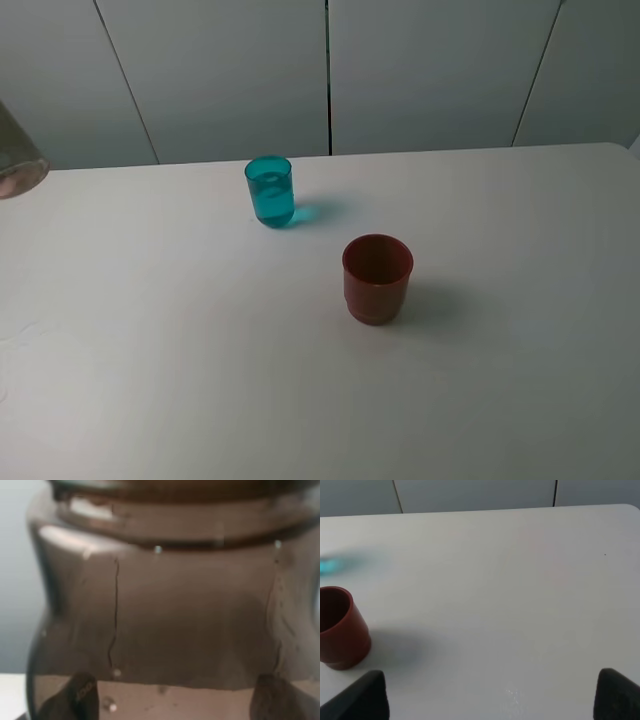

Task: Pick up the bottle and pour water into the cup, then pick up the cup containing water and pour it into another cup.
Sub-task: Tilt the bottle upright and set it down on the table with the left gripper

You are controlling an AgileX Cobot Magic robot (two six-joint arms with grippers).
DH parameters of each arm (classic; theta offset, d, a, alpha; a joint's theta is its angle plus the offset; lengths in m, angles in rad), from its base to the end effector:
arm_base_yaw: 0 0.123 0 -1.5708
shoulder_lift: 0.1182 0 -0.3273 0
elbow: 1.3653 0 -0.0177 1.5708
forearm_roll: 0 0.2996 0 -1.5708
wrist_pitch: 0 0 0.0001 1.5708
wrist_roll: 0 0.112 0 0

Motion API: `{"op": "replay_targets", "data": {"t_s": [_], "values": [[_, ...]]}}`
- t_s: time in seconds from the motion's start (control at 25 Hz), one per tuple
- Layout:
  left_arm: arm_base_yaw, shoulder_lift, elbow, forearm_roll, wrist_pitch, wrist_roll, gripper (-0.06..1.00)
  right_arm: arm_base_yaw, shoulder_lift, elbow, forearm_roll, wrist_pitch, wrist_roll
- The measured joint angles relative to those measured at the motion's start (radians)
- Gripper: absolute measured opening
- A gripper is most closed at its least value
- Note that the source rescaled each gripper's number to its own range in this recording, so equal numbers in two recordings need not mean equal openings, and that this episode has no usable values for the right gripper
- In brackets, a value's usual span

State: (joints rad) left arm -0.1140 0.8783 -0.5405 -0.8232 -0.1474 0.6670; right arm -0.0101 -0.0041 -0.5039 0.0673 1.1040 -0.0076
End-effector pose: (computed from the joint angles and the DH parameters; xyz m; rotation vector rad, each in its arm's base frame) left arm 0.2268 -0.0139 0.3240 -0.1115 1.7173 -0.1032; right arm 0.0107 0.0066 0.2885 -0.0026 2.0783 0.0702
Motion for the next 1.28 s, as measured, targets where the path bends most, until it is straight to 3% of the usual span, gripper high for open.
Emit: {"op": "replay_targets", "data": {"t_s": [0.2,0.52,0.84,1.12,1.28], "values": [[0.000,-0.031,0.073,0.000,-0.035,-0.094,0.01,0.000,0.000,0.000,0.000,0.000,0.000],[0.000,0.013,0.147,0.016,-0.199,-0.116,0.01,0.000,0.000,0.000,0.000,0.000,0.000],[0.000,0.247,0.149,0.140,-0.350,-0.151,0.01,0.000,0.000,0.000,0.000,0.000,0.000],[0.000,0.554,0.149,0.331,-0.659,-0.323,0.01,0.000,0.000,0.000,0.000,0.000,0.000],[0.000,0.723,0.109,0.398,-0.758,-0.382,0.01,0.000,0.000,0.000,0.000,0.000,0.000]]}}
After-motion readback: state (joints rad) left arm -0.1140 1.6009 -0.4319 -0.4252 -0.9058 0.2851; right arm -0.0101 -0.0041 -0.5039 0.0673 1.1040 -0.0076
